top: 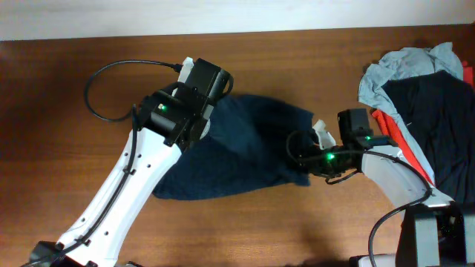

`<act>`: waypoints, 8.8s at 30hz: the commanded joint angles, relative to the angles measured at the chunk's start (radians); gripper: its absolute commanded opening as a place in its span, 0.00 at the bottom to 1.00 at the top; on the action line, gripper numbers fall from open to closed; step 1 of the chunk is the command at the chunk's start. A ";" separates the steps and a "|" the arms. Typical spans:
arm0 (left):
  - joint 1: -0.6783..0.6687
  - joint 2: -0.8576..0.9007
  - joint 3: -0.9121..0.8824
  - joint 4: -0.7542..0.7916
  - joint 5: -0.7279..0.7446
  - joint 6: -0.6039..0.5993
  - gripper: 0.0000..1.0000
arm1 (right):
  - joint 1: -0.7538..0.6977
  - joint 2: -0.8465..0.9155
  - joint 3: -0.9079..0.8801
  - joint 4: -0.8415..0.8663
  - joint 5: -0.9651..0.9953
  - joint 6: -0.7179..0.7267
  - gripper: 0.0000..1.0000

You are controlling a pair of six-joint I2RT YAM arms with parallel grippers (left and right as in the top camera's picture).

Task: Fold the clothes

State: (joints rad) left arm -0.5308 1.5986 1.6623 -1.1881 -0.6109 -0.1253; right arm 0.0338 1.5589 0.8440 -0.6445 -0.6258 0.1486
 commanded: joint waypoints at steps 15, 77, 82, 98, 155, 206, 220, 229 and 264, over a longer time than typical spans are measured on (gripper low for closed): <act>0.004 -0.001 0.005 -0.002 -0.034 -0.016 0.09 | -0.005 -0.026 0.009 -0.001 0.016 -0.011 0.10; 0.080 -0.089 0.005 0.190 -0.008 0.063 0.14 | -0.231 -0.631 0.184 -0.224 0.217 0.440 0.04; 0.152 0.073 0.005 0.383 0.125 0.136 0.14 | -0.231 -0.452 0.184 -0.023 0.186 0.436 0.05; 0.250 0.520 0.005 1.017 0.309 0.251 0.46 | -0.231 0.071 0.184 0.718 -0.022 0.493 0.13; 0.294 0.164 -0.444 0.352 0.544 -0.072 0.98 | -0.084 0.206 0.193 -0.047 0.130 0.011 0.53; 0.294 0.251 -0.488 0.474 0.544 -0.068 0.99 | -0.019 0.028 0.361 -0.193 0.726 0.104 0.04; 0.295 0.251 -0.488 0.473 0.544 -0.068 0.99 | -0.023 0.041 0.383 -0.211 0.803 0.105 0.58; 0.299 0.249 -0.480 0.446 0.544 -0.063 0.98 | -0.024 0.039 0.383 -0.317 0.770 0.156 0.60; 0.296 0.383 -0.425 0.657 0.904 0.236 0.05 | -0.020 0.039 0.208 -0.424 0.434 0.152 0.31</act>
State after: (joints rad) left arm -0.2382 1.9713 1.2270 -0.5350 0.2607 0.0891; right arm 0.0154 1.5917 1.1034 -1.0943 -0.1749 0.2955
